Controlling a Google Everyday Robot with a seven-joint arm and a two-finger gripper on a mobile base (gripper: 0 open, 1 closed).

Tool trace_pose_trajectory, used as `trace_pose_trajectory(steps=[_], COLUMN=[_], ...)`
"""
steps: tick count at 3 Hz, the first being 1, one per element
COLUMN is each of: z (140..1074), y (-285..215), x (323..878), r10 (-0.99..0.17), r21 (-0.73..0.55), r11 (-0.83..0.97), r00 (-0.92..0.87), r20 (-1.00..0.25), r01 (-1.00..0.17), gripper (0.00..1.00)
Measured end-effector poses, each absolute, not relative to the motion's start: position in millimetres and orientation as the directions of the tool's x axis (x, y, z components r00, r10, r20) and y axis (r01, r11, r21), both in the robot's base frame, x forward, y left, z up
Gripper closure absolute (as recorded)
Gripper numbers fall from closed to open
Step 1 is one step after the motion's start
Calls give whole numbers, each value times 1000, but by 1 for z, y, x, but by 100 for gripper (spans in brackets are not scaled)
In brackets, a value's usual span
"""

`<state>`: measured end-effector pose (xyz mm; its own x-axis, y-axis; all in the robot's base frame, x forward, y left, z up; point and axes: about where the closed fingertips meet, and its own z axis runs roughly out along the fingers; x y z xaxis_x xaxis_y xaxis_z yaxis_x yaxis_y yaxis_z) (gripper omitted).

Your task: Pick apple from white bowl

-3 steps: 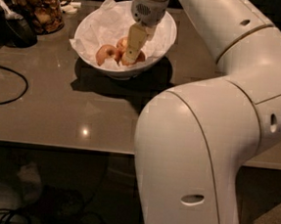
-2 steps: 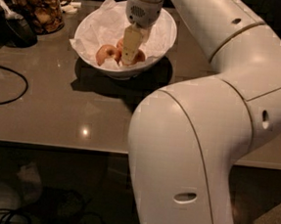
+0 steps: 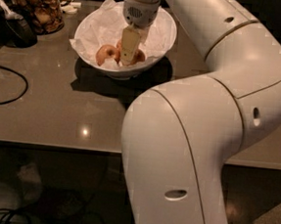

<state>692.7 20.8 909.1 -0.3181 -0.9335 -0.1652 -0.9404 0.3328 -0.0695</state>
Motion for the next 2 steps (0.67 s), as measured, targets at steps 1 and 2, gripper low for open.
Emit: trace_pose_trajectory(steps=[1, 2], z=[909, 905], y=[22, 16], x=[694, 697], r10=[-935, -932], r21=[-72, -69], r11=[329, 342], r00=[-315, -328], r20=[-160, -156], r01=[-941, -937], gripper=[31, 34])
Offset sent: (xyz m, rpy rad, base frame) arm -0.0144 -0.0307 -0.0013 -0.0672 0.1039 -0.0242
